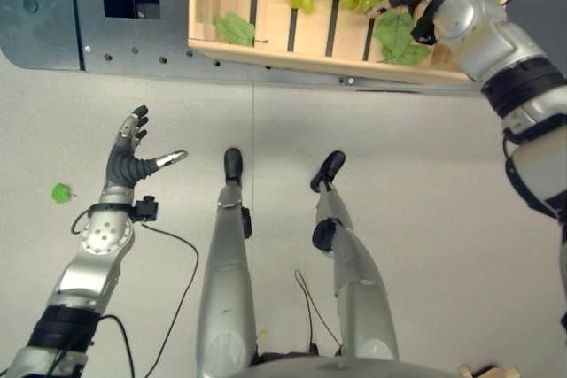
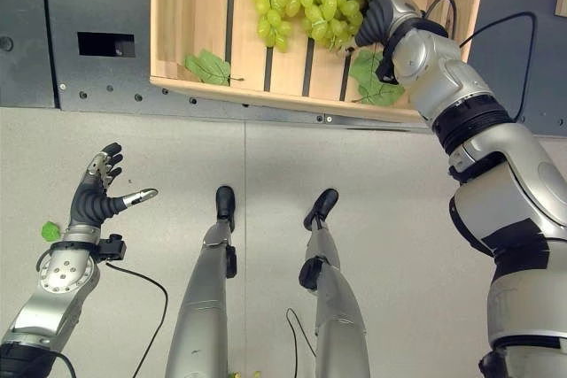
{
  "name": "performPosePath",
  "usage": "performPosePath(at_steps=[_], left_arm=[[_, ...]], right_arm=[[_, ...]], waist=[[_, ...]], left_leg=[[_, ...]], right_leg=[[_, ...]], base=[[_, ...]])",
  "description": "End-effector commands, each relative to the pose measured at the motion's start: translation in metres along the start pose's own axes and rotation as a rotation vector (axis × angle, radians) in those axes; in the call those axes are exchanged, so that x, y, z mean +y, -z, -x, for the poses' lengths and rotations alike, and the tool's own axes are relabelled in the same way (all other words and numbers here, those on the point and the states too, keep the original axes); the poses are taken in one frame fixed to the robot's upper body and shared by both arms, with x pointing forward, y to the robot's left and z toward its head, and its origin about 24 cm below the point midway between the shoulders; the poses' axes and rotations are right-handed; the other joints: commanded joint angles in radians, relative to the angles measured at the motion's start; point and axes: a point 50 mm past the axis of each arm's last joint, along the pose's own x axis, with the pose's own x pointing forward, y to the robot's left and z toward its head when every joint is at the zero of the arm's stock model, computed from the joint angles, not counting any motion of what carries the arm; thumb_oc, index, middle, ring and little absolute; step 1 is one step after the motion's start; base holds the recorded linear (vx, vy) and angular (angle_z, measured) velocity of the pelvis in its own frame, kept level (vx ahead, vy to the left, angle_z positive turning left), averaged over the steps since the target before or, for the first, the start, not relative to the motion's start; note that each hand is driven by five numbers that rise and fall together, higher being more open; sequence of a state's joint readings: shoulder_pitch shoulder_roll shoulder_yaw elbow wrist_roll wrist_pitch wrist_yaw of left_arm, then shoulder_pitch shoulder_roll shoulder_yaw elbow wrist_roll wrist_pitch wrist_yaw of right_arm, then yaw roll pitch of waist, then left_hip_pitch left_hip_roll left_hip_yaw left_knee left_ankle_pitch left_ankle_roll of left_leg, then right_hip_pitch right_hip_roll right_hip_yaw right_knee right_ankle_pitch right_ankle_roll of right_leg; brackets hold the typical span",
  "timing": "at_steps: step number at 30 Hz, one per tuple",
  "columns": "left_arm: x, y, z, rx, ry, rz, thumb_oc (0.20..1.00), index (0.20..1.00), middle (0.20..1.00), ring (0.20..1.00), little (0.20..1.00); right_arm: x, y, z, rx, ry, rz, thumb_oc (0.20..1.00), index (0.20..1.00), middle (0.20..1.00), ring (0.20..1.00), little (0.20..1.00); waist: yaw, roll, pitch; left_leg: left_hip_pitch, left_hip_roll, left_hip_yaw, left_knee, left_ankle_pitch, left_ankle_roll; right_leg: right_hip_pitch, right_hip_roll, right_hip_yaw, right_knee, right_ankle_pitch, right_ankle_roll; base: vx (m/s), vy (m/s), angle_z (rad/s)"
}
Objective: Pick up the fruits from the basket on one side to the basket on the other side
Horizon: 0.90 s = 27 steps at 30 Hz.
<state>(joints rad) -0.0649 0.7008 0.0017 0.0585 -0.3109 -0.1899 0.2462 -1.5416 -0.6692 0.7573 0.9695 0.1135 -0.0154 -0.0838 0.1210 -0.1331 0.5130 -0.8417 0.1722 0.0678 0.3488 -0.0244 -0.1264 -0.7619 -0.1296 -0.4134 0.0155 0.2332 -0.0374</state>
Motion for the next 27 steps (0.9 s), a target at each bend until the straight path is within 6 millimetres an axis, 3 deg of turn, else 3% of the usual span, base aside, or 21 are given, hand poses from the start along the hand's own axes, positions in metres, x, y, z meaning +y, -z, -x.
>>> performPosePath(at_steps=[1,2,3,16,21,27], left_arm=[[0.000,-0.014,0.001,-0.069,-0.043,0.073,1.000,1.000,1.000,1.000,1.000],[0.000,-0.014,0.001,-0.069,-0.043,0.071,1.000,1.000,1.000,1.000,1.000],[-0.001,-0.013,-0.001,-0.066,-0.052,0.079,1.000,1.000,1.000,1.000,1.000],[-0.008,-0.008,-0.001,-0.044,-0.075,0.060,1.000,1.000,1.000,1.000,1.000],[-0.010,-0.006,-0.001,-0.037,-0.078,0.053,1.000,1.000,1.000,1.000,1.000],[-0.009,-0.004,0.000,-0.026,-0.079,0.053,1.000,1.000,1.000,1.000,1.000]], right_arm=[[0.018,0.006,-0.004,0.084,0.012,-0.291,1.000,1.000,1.000,1.000,1.000],[0.018,0.006,-0.004,0.084,0.012,-0.294,1.000,1.000,1.000,1.000,1.000],[0.030,0.003,-0.004,0.100,0.016,-0.425,1.000,1.000,1.000,1.000,1.000],[0.081,-0.018,0.000,0.132,-0.041,-0.883,1.000,1.000,1.000,1.000,1.000],[0.098,-0.023,0.004,0.141,-0.071,-0.950,1.000,1.000,1.000,1.000,1.000],[0.122,-0.035,0.010,0.122,-0.177,-0.856,1.000,1.000,1.000,1.000,1.000]], waist=[[0.026,-0.001,0.007],[0.026,-0.003,0.007],[0.027,-0.002,0.007],[0.032,-0.018,0.007],[0.036,-0.019,0.007],[0.034,-0.036,0.007]], left_leg=[[0.039,-0.076,-0.030,-0.137,0.072,0.039],[0.039,-0.076,-0.030,-0.137,0.072,0.039],[0.038,-0.076,-0.029,-0.136,0.070,0.039],[0.048,-0.074,-0.033,-0.131,0.060,0.036],[0.051,-0.070,-0.031,-0.123,0.057,0.036],[0.057,-0.064,-0.033,-0.121,0.057,0.034]], right_leg=[[0.043,-0.114,0.014,0.143,-0.107,0.217],[0.044,-0.114,0.014,0.144,-0.107,0.217],[0.042,-0.113,0.017,0.140,-0.107,0.216],[0.069,-0.104,0.015,0.120,-0.106,0.212],[0.076,-0.101,0.013,0.119,-0.106,0.209],[0.084,-0.094,0.010,0.116,-0.107,0.205]], base=[[0.00,0.000,0.00],[0.04,0.019,-0.01],[0.00,0.000,0.00],[0.00,0.000,0.00],[0.00,0.000,0.00],[0.00,0.000,0.00]])
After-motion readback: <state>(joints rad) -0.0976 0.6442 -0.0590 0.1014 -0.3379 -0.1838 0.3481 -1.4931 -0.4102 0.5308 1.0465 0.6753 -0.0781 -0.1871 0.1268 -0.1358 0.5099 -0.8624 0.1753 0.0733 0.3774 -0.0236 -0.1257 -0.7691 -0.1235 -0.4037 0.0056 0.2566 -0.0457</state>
